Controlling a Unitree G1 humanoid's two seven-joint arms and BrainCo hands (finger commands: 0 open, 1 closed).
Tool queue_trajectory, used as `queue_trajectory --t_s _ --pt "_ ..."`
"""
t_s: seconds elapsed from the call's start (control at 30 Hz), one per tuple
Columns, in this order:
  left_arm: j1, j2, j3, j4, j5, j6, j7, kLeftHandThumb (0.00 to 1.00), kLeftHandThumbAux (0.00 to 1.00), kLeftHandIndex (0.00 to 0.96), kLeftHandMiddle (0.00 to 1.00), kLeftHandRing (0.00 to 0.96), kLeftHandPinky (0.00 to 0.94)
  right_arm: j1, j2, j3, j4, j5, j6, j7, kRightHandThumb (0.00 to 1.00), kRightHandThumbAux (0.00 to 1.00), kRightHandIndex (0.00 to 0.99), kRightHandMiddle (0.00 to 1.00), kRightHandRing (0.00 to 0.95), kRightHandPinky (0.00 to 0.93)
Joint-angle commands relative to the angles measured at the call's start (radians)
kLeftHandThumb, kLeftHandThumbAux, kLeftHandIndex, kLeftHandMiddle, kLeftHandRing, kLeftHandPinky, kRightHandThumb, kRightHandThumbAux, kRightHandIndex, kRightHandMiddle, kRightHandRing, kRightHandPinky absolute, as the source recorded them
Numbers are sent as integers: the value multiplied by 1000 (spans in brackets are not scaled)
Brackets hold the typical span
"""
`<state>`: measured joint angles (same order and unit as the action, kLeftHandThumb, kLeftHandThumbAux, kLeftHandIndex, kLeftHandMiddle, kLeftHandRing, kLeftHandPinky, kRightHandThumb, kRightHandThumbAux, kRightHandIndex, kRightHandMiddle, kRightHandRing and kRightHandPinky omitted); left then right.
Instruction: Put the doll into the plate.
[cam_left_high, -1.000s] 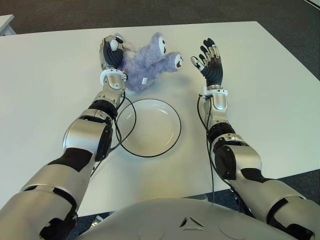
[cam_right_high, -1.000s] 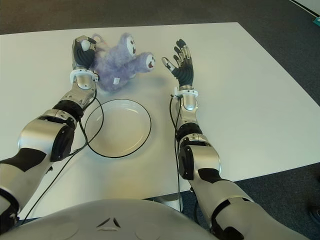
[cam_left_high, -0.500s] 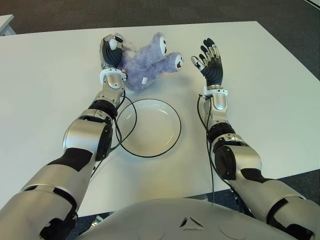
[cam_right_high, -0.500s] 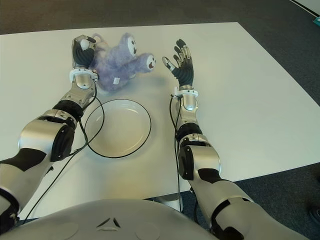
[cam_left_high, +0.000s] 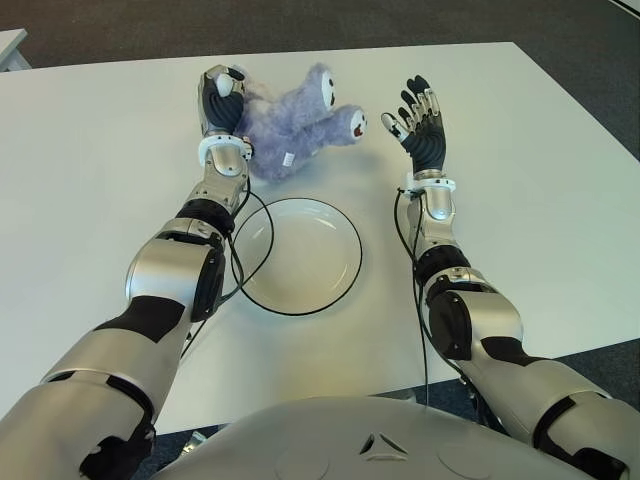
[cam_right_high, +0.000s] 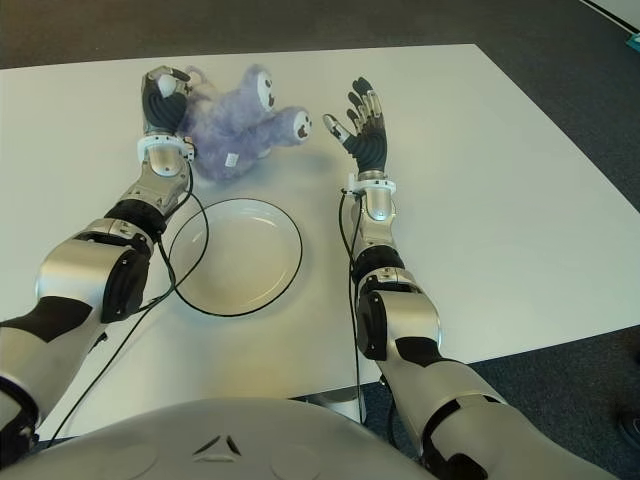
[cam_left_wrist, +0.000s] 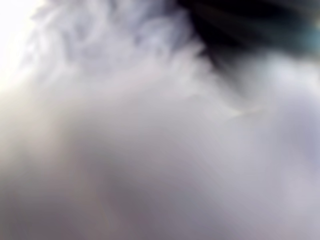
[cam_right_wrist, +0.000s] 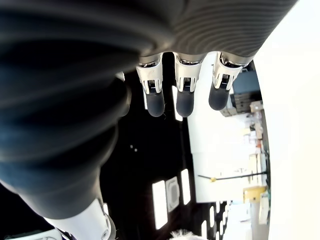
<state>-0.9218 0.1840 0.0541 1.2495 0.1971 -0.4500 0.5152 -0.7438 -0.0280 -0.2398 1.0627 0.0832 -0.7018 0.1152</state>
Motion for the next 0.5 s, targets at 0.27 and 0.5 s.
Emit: queue_trajectory --t_s 0.27,0.5 --pt "-4 18 -24 -31 34 -9 33 750 691 444 855 872 865 70 28 -5 44 22 5 0 260 832 90 94 73 63" --pt "-8 35 -60 -39 78 -11 78 748 692 444 858 871 863 69 29 -7 45 22 3 0 278 839 97 99 75 69"
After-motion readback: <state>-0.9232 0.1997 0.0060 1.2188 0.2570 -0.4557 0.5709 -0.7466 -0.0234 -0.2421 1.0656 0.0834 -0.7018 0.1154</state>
